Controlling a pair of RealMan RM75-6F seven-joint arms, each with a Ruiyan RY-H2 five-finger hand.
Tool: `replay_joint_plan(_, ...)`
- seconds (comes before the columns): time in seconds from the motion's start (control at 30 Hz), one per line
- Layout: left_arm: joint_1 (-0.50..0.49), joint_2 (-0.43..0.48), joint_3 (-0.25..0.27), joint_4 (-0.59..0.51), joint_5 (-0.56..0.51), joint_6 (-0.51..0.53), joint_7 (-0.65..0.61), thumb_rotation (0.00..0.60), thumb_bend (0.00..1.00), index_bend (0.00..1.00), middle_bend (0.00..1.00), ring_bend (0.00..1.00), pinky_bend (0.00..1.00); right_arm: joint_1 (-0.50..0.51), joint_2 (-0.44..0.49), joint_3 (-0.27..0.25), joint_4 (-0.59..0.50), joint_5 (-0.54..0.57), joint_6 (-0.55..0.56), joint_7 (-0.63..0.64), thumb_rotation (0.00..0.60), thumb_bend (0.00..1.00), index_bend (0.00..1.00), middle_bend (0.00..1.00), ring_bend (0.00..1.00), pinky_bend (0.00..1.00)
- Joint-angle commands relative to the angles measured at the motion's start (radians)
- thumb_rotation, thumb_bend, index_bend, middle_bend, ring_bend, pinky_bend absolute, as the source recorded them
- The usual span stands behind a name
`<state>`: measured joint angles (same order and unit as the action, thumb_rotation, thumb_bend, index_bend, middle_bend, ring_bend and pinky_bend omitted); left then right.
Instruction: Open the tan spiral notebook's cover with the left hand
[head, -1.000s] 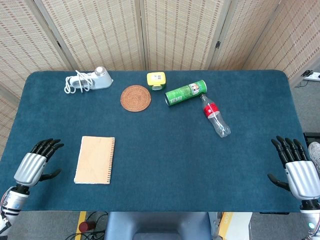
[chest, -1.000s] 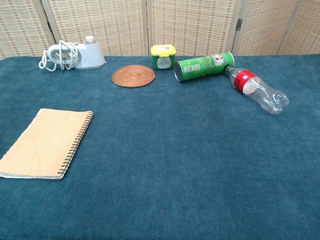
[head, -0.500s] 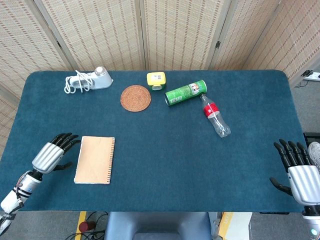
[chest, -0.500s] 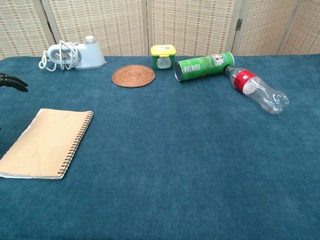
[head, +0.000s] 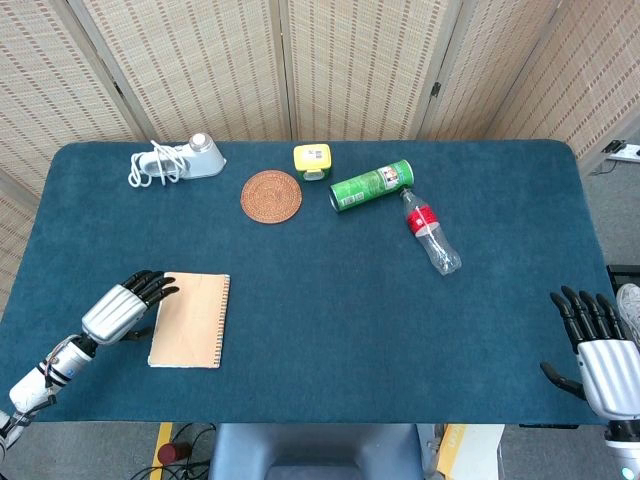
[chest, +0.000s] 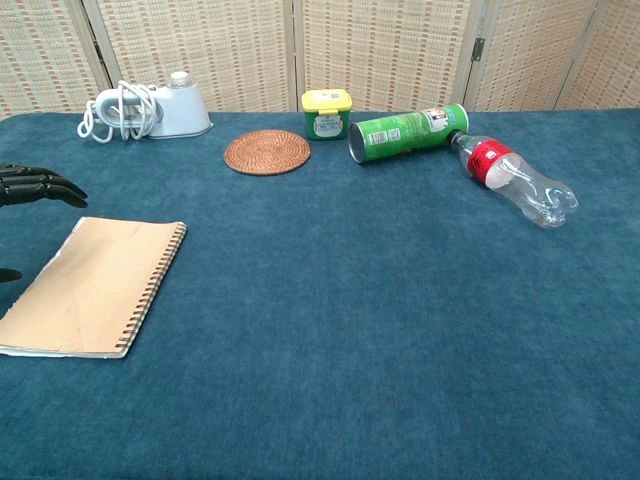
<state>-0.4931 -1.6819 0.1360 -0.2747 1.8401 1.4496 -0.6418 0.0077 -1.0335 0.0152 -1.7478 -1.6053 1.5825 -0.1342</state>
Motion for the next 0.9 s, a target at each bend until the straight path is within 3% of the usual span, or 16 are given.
replay_joint_plan(0.03, 0.005, -0.007, 0.005, 0.024, -0.014, -0.005, -0.009, 0.600, 0.24, 0.19, 0.17, 0.13, 0.20, 0.000, -0.002, 0.000, -0.004, -0.006, 0.002, -0.004, 0.600, 0.20, 0.00, 0.07, 0.01, 0.01)
replay_joint_plan(0.9, 0.047, -0.077, 0.043, 0.105, -0.062, -0.070, -0.034, 0.600, 0.24, 0.22, 0.17, 0.13, 0.21, 0.003, 0.003, 0.005, -0.025, -0.017, -0.007, -0.027, 0.600, 0.21, 0.00, 0.07, 0.01, 0.01)
